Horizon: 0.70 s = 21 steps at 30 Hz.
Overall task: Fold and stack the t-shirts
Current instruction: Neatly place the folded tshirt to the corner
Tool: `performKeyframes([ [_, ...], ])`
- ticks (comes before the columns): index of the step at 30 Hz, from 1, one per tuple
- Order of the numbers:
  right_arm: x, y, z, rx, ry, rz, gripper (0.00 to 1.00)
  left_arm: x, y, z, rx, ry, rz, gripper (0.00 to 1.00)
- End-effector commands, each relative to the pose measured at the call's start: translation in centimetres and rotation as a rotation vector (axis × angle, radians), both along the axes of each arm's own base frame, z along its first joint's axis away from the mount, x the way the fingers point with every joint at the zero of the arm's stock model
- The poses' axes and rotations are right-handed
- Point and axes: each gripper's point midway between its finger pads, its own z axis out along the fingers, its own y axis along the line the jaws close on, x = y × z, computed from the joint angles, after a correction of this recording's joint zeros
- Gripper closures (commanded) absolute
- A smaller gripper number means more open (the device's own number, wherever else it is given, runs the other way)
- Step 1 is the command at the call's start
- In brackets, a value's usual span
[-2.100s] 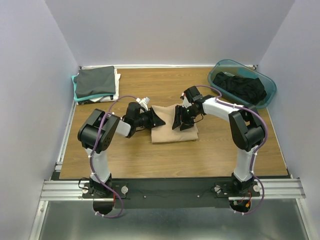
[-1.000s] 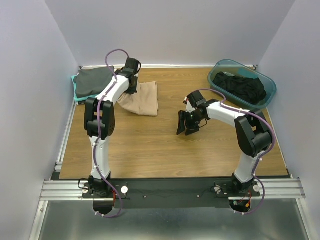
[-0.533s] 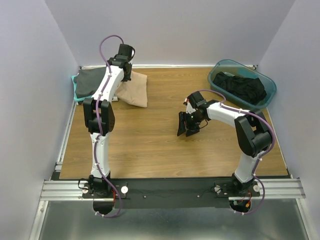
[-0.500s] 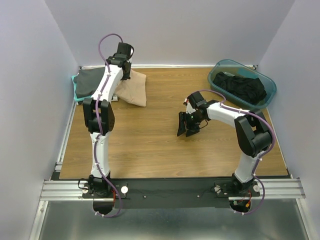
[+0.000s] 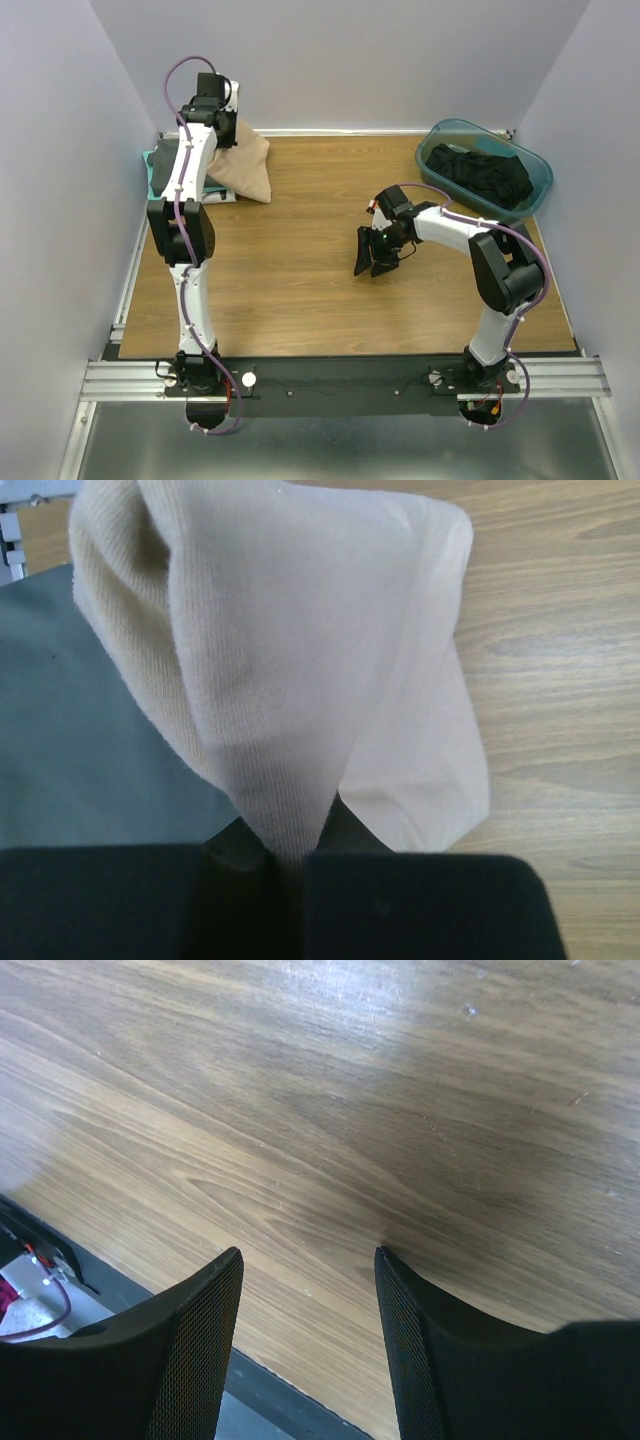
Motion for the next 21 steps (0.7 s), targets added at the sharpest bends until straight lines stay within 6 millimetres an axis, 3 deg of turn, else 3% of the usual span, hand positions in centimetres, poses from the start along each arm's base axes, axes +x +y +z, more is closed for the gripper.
performKeyframes([
  [1, -1.2, -0.4, -0.1, -0.005, 0.029, 0.000, 0.37, 0.7, -1.2, 6.5, -0.089, -0.161, -0.100, 1.00],
  [5, -1.2, -0.3, 0.0, -0.004, 0.027, 0.002, 0.37, 0.4, -2.0, 8.7, -0.133, -0.206, -0.139, 1.00],
  [6, -1.2, -0.3, 0.0, -0.004, 0.027, 0.002, 0.37, 0.3, -0.7, 8.9, -0.135, -0.210, -0.116, 1.00],
  [13, -1.3, -0.5, -0.4, -0.012, 0.035, -0.002, 0.37, -0.7, -0.1, 12.1, -0.186, -0.271, -0.125, 1.00],
  [21, -1.5, -0.6, -0.6, -0.015, 0.041, -0.003, 0.37, -1.3, 1.6, 14.0, -0.221, -0.311, -0.118, 1.00],
])
